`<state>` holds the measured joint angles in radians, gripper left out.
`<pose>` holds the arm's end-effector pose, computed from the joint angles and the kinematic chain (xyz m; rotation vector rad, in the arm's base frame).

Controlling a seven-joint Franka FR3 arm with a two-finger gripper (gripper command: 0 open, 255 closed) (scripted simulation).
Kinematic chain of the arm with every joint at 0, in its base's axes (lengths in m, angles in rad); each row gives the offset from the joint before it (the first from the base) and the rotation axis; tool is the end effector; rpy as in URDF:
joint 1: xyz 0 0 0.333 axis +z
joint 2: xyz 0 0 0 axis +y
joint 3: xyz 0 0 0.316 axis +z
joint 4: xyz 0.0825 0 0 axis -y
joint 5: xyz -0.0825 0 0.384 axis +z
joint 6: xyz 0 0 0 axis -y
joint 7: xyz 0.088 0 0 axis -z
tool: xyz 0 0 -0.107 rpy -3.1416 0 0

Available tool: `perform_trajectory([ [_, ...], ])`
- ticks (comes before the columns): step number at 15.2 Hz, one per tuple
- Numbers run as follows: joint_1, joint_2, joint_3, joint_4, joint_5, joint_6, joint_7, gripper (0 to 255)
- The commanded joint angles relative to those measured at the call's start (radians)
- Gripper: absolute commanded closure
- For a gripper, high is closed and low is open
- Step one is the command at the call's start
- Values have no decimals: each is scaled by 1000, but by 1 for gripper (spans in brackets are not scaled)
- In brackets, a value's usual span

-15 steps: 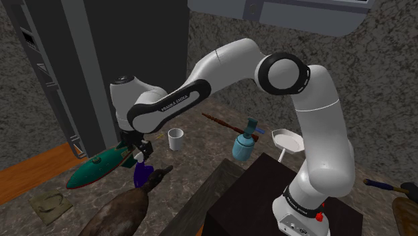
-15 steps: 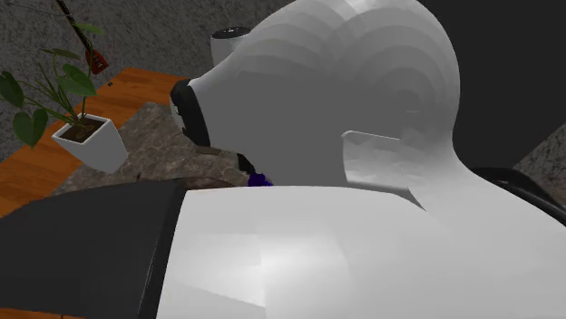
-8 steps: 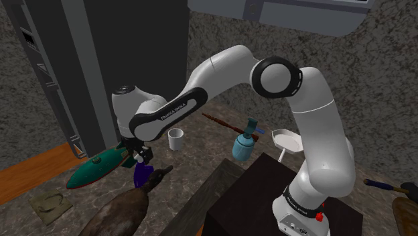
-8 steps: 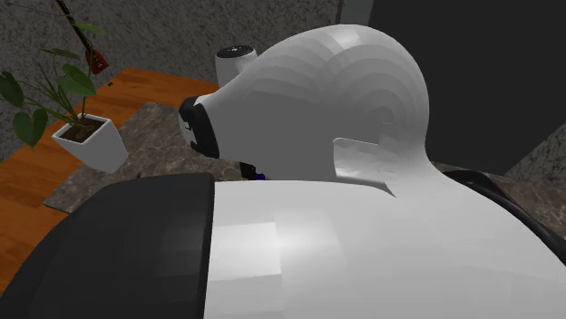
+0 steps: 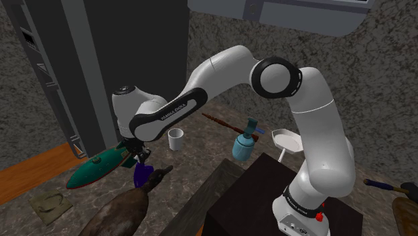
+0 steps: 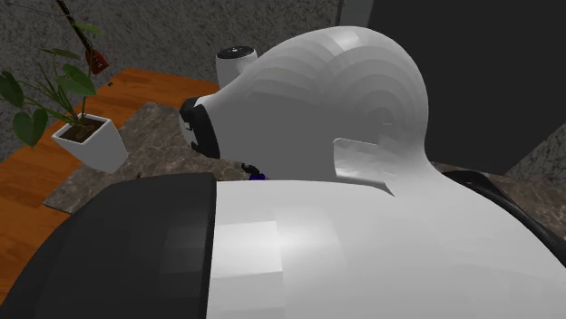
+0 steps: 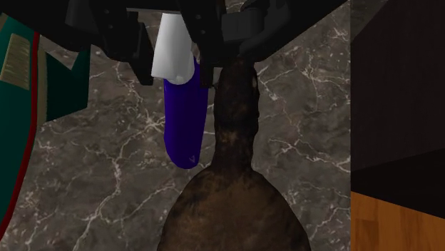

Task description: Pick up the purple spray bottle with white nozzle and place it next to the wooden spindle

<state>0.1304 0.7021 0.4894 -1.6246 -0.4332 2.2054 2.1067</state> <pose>0.5902 0.3505 0.2444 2.4630 -1.9077 0.0446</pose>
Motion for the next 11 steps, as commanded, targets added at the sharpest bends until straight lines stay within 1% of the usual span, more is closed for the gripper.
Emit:
perform_trajectory([
  [1,0,0,0,0,0,0,0,255],
  [8,0,0,0,0,0,0,0,255],
  [11,-6,-24,10,3,13,-25,-8,255],
])
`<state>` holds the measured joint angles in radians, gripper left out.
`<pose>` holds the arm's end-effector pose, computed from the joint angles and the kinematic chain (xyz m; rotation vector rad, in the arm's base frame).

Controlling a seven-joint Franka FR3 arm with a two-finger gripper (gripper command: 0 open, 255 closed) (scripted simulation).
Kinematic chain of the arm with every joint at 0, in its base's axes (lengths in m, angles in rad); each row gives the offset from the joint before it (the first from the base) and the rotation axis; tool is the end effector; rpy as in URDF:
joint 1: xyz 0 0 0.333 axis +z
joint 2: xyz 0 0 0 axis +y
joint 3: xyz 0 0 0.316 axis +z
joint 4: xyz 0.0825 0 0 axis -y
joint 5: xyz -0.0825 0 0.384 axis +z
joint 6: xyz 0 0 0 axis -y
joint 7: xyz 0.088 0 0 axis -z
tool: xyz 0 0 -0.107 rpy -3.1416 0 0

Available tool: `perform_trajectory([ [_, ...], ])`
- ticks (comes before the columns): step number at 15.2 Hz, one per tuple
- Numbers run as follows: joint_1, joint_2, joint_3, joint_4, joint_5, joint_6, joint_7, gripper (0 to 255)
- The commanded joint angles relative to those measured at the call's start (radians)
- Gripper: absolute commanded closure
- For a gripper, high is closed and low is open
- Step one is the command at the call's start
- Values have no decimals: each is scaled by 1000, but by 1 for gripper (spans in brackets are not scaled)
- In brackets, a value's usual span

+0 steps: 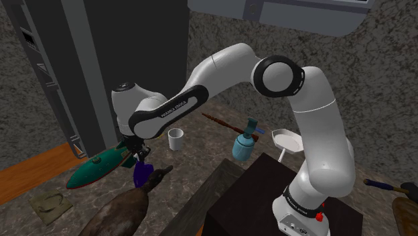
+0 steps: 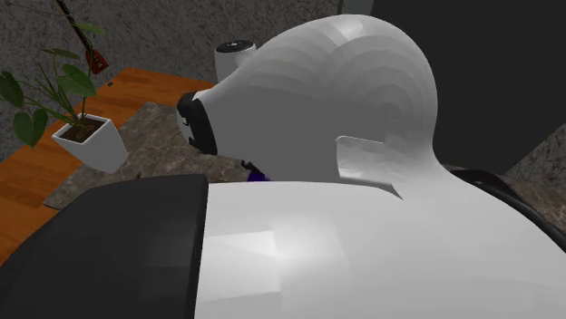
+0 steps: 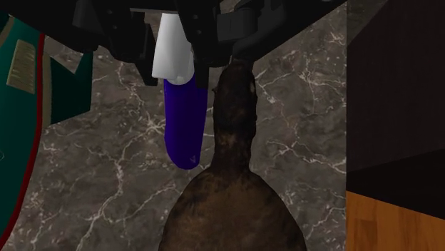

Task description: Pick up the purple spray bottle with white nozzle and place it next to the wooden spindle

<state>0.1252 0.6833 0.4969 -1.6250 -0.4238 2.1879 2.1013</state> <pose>0.5898 0.3503 0.2559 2.4628 -1.9079 0.0446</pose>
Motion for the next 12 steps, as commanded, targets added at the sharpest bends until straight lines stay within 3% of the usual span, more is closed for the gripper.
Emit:
perform_trajectory([
  [1,-3,-13,6,5,7,-17,-5,255],
  [12,-21,-89,37,37,52,-118,-34,255],
])
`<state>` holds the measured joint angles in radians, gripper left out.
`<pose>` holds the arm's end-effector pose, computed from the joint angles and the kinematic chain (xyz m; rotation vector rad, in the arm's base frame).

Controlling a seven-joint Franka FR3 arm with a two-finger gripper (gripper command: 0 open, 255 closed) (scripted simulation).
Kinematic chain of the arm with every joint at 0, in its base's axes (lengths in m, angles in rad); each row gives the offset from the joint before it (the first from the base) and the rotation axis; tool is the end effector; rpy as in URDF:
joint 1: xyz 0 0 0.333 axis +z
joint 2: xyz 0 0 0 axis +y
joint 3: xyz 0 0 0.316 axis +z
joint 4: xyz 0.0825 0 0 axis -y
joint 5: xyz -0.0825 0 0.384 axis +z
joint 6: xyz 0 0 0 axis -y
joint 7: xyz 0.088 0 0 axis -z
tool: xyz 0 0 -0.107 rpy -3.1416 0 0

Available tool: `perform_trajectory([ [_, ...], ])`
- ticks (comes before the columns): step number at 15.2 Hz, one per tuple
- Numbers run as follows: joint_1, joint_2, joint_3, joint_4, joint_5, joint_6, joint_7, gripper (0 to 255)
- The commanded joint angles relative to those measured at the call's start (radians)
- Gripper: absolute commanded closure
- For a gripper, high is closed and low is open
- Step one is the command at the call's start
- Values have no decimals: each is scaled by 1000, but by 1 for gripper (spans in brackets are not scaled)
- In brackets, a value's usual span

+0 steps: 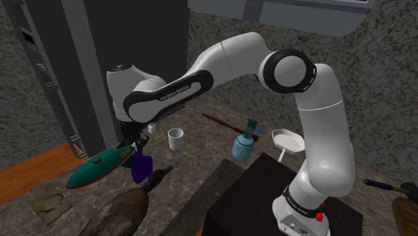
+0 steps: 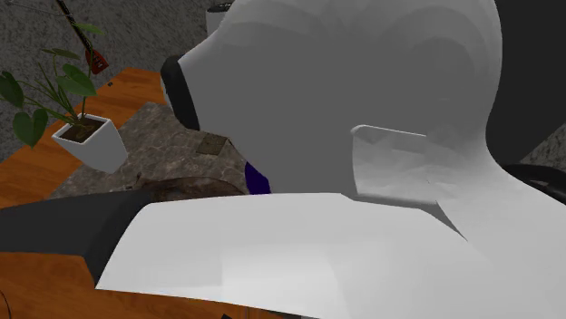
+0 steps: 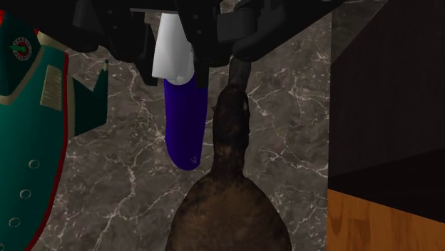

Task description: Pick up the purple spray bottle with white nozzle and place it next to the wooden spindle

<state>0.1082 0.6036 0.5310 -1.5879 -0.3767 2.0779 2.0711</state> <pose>0.5907 0.3515 0.3179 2.4630 -1.9080 0.0448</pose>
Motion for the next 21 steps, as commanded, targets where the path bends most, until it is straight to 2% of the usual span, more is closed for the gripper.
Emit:
perform_trajectory([
  [1,-5,-16,6,4,9,-18,-6,255],
  [21,-9,-102,40,149,67,-236,-51,255],
])
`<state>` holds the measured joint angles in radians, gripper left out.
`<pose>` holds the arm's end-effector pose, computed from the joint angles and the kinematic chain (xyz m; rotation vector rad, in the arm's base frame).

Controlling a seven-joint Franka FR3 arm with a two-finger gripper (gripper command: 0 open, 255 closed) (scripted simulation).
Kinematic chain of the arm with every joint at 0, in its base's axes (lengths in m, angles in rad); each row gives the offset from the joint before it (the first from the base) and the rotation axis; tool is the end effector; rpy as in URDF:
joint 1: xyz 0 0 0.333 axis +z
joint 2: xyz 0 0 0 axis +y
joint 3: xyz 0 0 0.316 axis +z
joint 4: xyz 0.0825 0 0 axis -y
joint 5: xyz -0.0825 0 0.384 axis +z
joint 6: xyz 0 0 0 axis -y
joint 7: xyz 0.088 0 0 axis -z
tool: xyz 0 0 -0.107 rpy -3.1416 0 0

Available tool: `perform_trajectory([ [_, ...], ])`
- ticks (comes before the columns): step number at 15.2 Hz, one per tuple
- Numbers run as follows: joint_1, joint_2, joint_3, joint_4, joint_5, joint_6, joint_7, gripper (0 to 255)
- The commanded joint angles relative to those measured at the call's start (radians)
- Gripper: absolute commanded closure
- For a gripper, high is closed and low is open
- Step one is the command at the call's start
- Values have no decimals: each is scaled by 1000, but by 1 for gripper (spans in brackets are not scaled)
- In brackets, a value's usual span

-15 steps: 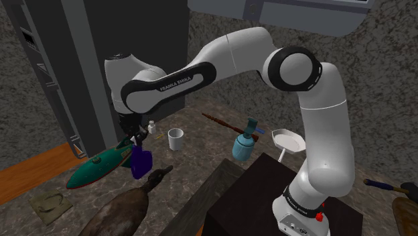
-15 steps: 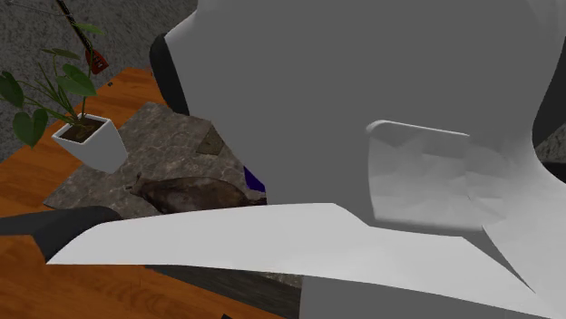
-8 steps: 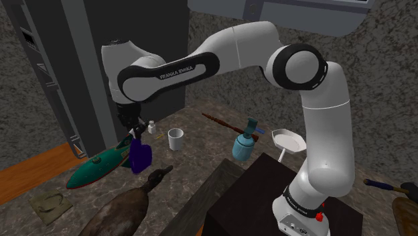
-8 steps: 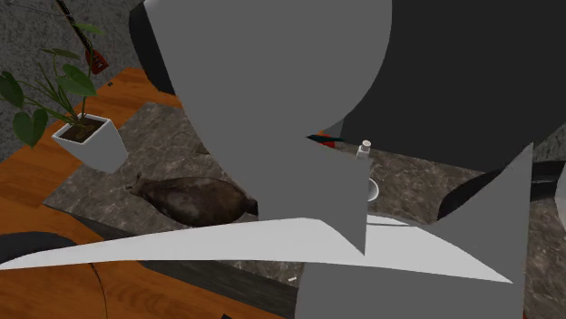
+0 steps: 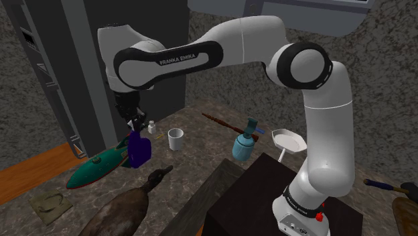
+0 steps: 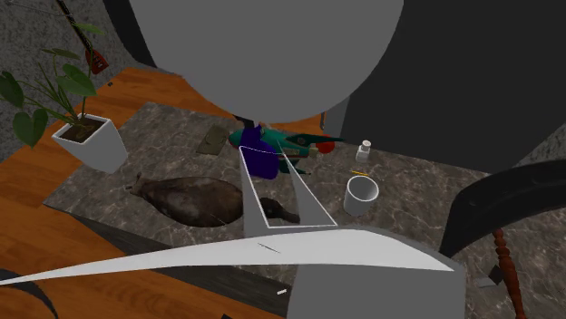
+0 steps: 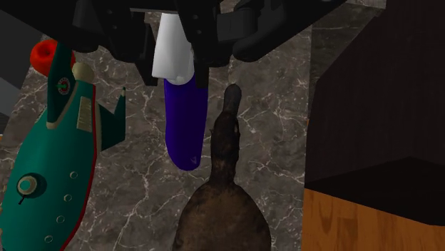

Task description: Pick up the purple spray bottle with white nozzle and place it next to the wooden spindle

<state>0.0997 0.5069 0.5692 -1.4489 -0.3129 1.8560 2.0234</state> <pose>0.5906 0.3509 0.4276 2.4629 -1.9081 0.0449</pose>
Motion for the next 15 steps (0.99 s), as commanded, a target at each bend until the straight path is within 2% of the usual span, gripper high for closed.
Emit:
perform_trajectory([
  [1,1,-7,3,21,5,-27,-5,255],
  [15,30,-10,10,209,14,-212,-26,255],
])
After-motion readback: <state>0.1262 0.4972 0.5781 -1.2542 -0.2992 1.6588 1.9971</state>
